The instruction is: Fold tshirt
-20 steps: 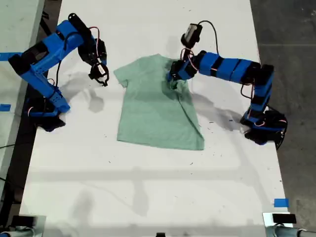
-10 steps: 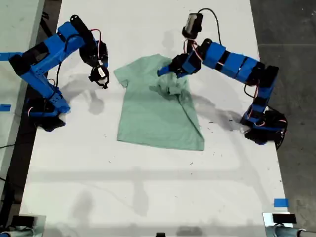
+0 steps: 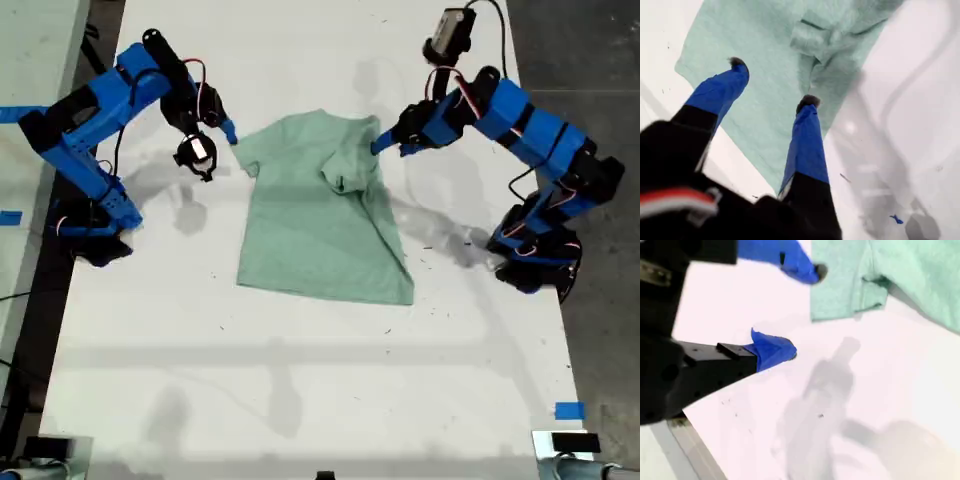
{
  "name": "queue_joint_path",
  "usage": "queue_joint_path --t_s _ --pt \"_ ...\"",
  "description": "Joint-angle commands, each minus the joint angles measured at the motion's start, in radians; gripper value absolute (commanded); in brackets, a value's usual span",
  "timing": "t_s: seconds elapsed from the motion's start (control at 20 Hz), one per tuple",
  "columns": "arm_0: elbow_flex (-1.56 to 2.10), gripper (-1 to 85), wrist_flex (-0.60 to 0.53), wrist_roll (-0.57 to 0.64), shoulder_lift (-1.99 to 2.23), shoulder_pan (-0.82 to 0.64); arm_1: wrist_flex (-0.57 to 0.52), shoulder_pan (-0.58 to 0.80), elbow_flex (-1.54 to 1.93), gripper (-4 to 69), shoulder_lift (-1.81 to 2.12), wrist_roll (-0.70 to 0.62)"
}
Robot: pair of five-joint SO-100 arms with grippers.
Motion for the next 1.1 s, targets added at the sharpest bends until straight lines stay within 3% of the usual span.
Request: queue_joint_path --t_s 0.0,0.25,0.85,1.05 --pt "-0.149 41.2 0.034 0.083 -0.025 0.018 -0.028 -0.023 0.035 19.3 0.104 0.023" --pt "-0.272 41.4 0.061 0.143 -0.143 -0.009 -0.032 -0.035 0.097 17.5 0.183 0.041" --pt "-0.267 38.8 -0.173 0.229 -0.578 -0.129 0.002 -0.095 0.12 17.1 0.252 0.06" --pt "-0.313 34.3 -0.193 0.229 -0.739 -0.16 0.008 -0.114 0.158 17.1 0.305 0.081"
